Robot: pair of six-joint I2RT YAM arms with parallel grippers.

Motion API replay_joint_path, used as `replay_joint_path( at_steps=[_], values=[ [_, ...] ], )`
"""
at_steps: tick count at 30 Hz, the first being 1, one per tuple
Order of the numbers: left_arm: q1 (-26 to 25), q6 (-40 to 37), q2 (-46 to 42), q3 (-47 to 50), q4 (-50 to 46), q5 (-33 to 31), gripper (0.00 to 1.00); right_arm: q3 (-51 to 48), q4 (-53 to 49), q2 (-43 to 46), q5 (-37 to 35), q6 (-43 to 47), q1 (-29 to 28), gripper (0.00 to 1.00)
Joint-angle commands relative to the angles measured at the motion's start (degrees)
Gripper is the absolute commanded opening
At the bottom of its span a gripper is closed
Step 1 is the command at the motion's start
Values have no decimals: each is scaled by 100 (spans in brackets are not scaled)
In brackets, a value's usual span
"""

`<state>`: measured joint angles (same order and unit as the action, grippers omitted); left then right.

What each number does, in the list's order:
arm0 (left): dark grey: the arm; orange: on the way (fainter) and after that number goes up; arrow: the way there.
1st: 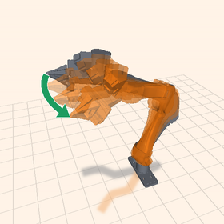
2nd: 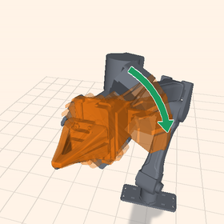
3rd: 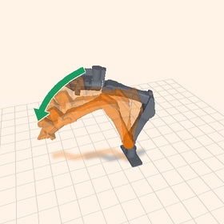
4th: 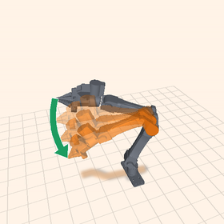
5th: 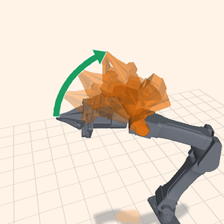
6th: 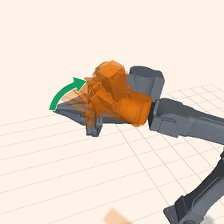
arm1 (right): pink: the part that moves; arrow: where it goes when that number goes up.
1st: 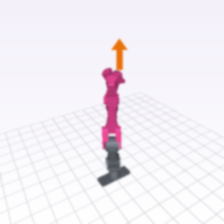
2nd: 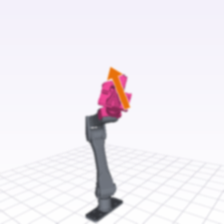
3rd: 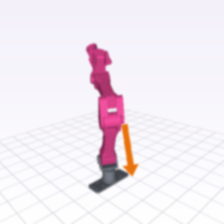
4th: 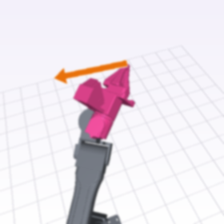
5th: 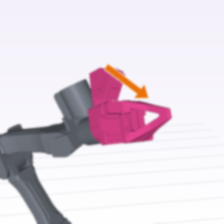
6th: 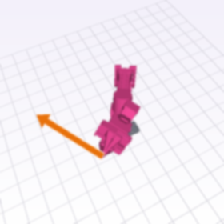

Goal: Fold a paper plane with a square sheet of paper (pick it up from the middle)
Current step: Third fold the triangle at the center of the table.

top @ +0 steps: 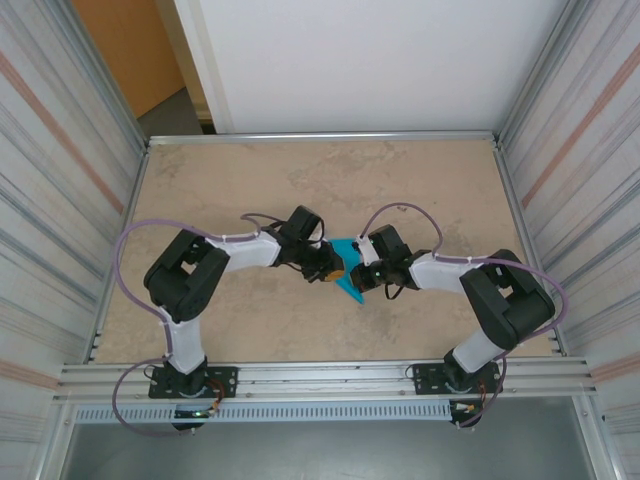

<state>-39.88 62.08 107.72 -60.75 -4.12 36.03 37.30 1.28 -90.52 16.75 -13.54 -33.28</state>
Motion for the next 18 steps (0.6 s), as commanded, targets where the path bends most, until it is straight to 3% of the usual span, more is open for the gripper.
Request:
replay_joint_path(
  at_steps=[1, 18],
  values=[
    [-56, 167, 54, 2, 134, -74, 13, 59, -229, -160, -5, -140, 6, 0],
    [-73, 133, 247, 112, -118, -364, 12, 77, -252, -227, -24, -149, -3, 0]
  ],
)
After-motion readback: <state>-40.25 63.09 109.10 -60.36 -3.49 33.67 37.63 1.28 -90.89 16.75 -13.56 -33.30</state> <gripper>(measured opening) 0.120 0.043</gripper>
